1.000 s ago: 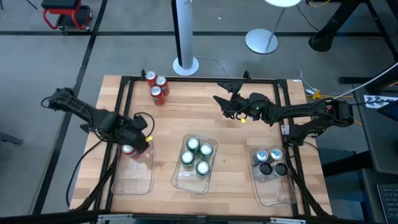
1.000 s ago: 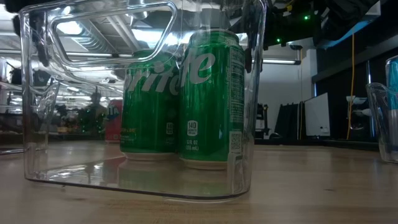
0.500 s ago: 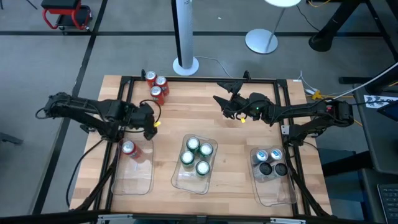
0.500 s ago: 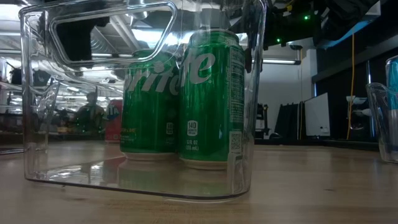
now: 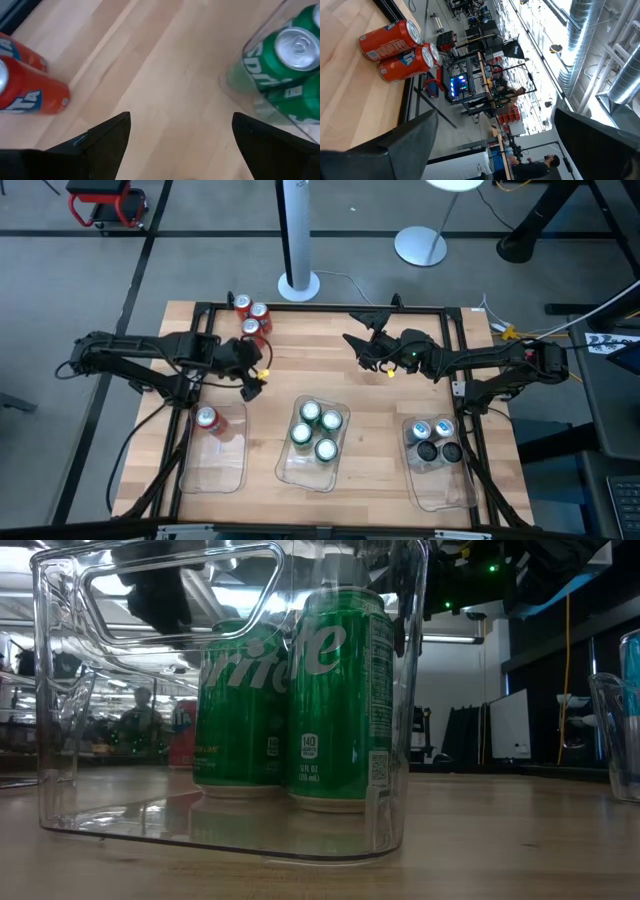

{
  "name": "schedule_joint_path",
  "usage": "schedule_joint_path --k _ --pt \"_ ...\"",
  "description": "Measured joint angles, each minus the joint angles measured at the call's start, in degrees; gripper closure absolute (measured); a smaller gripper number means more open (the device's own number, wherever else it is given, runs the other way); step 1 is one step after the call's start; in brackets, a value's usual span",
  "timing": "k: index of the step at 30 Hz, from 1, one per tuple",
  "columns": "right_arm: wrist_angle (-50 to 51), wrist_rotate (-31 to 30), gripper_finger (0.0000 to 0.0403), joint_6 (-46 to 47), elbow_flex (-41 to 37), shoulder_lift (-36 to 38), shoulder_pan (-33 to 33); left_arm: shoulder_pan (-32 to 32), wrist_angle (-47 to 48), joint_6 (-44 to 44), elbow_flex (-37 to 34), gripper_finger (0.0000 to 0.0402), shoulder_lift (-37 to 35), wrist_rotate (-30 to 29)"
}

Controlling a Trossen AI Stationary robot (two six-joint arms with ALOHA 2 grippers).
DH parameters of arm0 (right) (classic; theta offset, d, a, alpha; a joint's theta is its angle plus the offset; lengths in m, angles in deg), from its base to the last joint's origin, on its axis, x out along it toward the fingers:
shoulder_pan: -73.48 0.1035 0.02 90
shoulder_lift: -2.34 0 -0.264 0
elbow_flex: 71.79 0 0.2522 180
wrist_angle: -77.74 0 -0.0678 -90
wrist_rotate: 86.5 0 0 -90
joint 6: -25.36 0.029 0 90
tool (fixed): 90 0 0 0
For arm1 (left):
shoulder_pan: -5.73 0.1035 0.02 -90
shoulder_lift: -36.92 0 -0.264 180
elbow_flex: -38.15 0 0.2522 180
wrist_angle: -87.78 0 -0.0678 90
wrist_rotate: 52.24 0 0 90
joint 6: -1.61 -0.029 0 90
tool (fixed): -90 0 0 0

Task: Sort soda cans
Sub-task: Put the orange soda can into the left transparent bin

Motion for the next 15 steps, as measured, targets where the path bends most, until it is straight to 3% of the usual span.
schedule_joint_path --k 10,15 --pt "0.0 0.0 0.0004 0.0 0.0 0.0 0.0 0.2 -4.5 3.2 0.0 0.0065 0.1 -0.9" --pt "0.0 0.0 0.0004 0.0 0.0 0.0 0.0 4.3 -3.8 4.6 0.0 0.0065 0.1 -6.1"
